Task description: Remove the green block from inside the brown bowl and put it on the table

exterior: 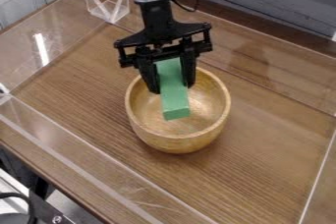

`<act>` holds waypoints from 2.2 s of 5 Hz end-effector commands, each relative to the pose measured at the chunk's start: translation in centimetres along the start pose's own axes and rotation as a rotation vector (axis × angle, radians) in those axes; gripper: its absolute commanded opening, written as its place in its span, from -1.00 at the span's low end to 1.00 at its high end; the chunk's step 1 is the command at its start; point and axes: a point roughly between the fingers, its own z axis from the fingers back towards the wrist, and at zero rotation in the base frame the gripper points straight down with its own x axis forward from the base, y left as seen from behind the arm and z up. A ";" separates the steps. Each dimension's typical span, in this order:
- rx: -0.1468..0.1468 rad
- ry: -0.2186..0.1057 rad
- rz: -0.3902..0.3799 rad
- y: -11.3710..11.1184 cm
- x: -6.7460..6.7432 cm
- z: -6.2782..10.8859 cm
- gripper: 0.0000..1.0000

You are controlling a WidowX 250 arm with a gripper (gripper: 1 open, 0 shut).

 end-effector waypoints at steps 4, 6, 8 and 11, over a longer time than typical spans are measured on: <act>-0.014 -0.056 -0.203 -3.6 -3.3 0.3 -1.00; -0.001 -0.059 -0.382 -8.1 -7.7 -3.3 -1.00; -0.009 -0.064 -0.428 -8.9 -8.5 -4.0 -1.00; -0.006 -0.055 -0.477 -7.8 -7.9 -3.3 -1.00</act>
